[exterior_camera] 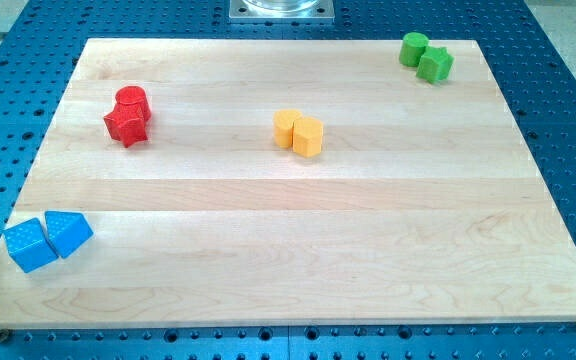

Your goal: Push the blue blocks below the red blocks

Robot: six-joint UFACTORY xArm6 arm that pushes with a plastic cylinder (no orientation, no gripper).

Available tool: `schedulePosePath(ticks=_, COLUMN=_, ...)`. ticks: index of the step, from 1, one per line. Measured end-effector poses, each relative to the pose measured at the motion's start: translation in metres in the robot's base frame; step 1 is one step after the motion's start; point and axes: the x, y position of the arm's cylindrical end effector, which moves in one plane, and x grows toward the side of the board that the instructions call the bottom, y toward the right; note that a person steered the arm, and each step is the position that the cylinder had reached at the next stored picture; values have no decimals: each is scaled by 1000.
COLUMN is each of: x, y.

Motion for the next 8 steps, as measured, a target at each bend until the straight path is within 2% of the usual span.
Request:
schedulePosePath(ticks=1, x=3, y=0)
schedulePosePath(ticks=2, x=32, y=0)
schedulePosePath(ticks=3, x=14, y=1)
schedulePosePath(ticks=4, x=-16, y=29)
schedulePosePath(ticks=6, x=-11, y=71)
schedulePosePath(ticks=7, x=-29, y=77)
schedulePosePath(ticks=8, x=-30, y=117)
